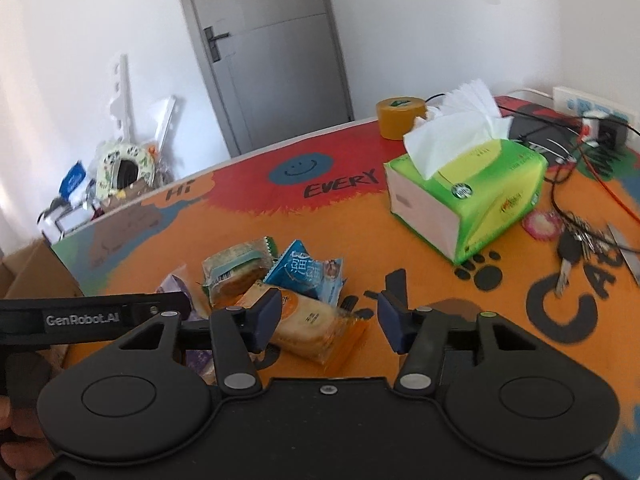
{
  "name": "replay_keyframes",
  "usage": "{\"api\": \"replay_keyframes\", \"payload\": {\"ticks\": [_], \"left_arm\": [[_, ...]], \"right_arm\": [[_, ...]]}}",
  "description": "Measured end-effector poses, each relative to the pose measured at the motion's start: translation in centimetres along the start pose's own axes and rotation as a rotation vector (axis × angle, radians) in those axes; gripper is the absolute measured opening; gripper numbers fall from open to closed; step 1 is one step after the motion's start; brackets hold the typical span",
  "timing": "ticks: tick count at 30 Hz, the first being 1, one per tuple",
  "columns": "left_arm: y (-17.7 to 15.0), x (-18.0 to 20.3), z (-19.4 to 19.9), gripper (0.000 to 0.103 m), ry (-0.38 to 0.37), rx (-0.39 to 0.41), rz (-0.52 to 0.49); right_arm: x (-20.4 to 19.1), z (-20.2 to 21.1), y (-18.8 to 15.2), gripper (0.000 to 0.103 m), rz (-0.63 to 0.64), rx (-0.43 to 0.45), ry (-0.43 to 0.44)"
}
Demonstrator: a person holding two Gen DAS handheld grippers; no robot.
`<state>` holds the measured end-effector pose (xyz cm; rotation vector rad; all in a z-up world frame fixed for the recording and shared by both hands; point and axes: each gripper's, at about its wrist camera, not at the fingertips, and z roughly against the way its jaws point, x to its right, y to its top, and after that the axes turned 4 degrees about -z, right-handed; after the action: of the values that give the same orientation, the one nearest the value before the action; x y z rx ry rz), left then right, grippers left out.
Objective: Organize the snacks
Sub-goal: 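Grasp the long purple packet with the left gripper while the right gripper grasps the bread packet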
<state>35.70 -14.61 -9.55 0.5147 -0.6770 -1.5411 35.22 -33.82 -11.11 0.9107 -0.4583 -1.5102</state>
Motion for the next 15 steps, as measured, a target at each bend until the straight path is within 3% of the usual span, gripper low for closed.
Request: {"api": "replay_keyframes", "payload": {"ticks": [15], "left_arm": [[0.1, 0.3, -3.2, 0.092, 0.037, -0.051, 0.038]], "right_arm": [[-0.7, -2.3, 1.1, 0.053, 0.115, -0.035, 0.047]]}}
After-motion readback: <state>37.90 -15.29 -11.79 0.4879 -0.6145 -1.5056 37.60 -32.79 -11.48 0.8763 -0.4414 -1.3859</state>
